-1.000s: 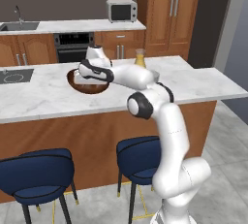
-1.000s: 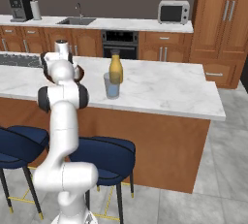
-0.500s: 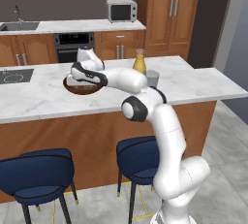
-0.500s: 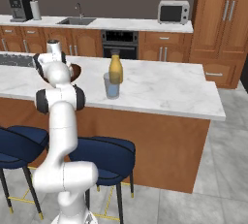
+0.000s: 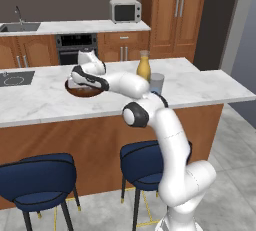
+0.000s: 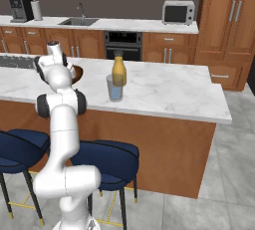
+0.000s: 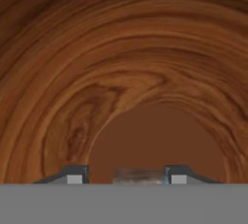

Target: There are two ice cubes in the ice bowl. Place both ice cubes in the glass cup.

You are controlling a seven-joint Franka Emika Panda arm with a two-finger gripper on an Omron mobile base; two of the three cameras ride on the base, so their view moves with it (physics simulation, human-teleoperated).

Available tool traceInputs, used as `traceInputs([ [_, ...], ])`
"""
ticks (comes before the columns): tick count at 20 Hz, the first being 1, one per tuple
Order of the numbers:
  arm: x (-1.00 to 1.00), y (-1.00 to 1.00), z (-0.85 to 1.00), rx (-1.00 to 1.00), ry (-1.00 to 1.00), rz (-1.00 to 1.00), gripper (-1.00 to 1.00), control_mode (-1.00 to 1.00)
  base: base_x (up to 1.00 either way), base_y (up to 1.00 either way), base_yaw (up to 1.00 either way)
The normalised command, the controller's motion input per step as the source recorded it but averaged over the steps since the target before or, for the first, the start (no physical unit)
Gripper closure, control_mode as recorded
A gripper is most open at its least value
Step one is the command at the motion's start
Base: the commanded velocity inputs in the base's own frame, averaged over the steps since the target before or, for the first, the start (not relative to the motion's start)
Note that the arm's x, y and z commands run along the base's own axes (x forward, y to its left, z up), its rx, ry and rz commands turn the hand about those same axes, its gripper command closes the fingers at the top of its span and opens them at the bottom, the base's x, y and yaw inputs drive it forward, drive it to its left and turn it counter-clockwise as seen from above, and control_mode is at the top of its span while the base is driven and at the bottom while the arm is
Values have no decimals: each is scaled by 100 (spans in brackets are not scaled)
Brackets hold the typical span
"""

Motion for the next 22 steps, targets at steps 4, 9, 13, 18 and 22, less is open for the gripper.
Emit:
traceInputs([
  [4, 24, -8, -39, 0, -10, 0, 100, -100, 0, 0, 0],
  [9, -5, -12, 12, 3, -21, 0, 100, -100, 0, 0, 0],
  [13, -74, -48, 99, 7, -11, -6, 100, -100, 0, 0, 0],
  [18, -100, -97, 63, 0, 1, -11, 100, -100, 0, 0, 0],
  [22, -100, -100, 4, 0, -1, -6, 100, -100, 0, 0, 0],
])
